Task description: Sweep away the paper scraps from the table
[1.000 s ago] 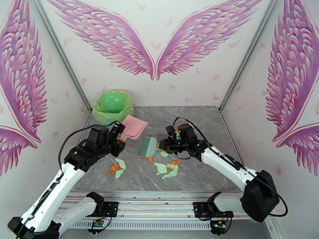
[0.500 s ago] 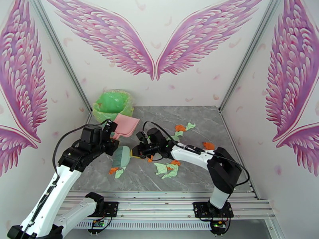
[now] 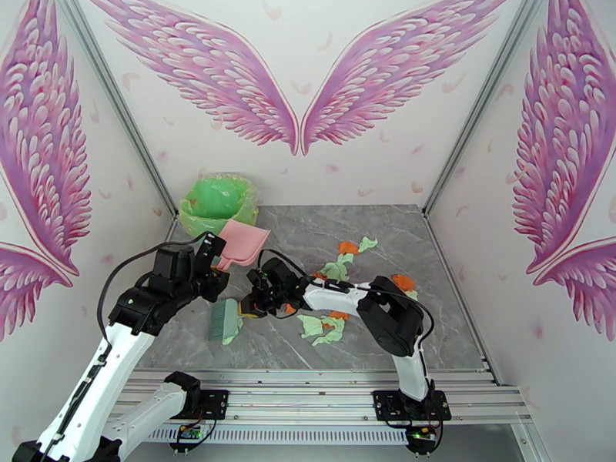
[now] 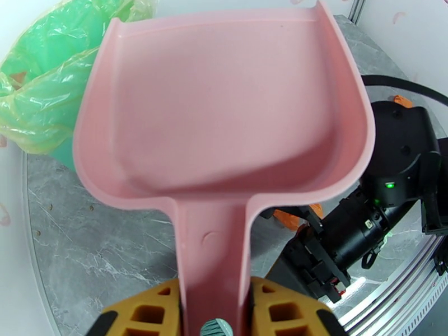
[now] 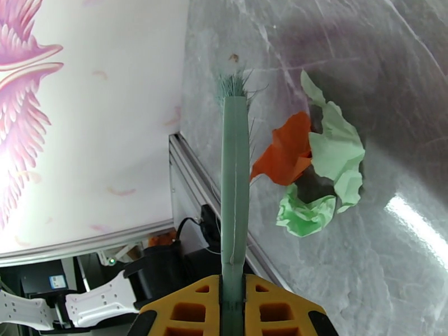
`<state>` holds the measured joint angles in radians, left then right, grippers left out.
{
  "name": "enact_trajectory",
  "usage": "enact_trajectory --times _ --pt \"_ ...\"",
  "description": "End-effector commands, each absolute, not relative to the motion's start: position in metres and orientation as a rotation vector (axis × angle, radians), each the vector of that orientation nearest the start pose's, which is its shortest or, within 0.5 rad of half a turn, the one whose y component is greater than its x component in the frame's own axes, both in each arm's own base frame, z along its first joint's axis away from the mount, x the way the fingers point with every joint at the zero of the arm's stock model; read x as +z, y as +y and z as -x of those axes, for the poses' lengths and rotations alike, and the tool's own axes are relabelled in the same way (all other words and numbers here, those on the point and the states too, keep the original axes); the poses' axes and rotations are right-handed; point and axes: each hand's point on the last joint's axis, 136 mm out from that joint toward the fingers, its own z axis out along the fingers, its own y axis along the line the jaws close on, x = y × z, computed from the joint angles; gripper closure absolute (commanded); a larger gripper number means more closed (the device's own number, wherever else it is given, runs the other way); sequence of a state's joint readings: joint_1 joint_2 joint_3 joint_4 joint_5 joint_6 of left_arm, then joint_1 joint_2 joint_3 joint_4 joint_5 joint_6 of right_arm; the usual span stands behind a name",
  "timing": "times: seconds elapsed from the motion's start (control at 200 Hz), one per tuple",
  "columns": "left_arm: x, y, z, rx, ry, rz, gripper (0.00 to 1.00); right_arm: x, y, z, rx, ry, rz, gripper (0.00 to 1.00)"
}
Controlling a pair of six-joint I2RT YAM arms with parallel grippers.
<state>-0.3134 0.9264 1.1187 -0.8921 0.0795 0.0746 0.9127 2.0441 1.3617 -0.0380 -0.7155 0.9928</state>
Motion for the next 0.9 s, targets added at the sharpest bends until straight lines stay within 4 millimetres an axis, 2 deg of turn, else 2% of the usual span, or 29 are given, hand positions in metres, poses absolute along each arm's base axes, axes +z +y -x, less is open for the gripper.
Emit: enact_trajectory --times 0.0,0.11,0.225,0.52,0.735,0.81,0.895 --pt "0.272 -0.097 -0.256 -0.218 2.227 -0.499 1.0 0.09 0.475 -0.226 1.531 2.829 0.408 1.0" --pt "0.272 -0.095 -0.255 -0.207 2.228 -0.499 1.0 0.078 0.458 -0.227 1.445 2.885 0.415 1.0" --pt "0.27 -0.096 -0.255 -0.216 2.23 -0.502 1.0 0.073 0.435 -0.233 1.36 2.918 0.405 1.0" --pt "0.266 -0.098 -0.255 -0.233 2.235 -0.504 1.0 0.091 0.353 -0.276 1.058 2.906 0.361 1.0" --pt "0.266 -0.098 -0.255 -0.237 2.234 -0.503 1.0 0.12 0.285 -0.313 0.901 2.833 0.255 1.0" --pt "0.266 -0.098 -0.256 -0.237 2.232 -0.502 1.0 0.136 0.27 -0.318 0.913 2.795 0.225 1.0" --pt "0.263 -0.099 -0.256 -0.243 2.238 -0.504 1.0 0.158 0.264 -0.318 0.969 2.731 0.232 1.0"
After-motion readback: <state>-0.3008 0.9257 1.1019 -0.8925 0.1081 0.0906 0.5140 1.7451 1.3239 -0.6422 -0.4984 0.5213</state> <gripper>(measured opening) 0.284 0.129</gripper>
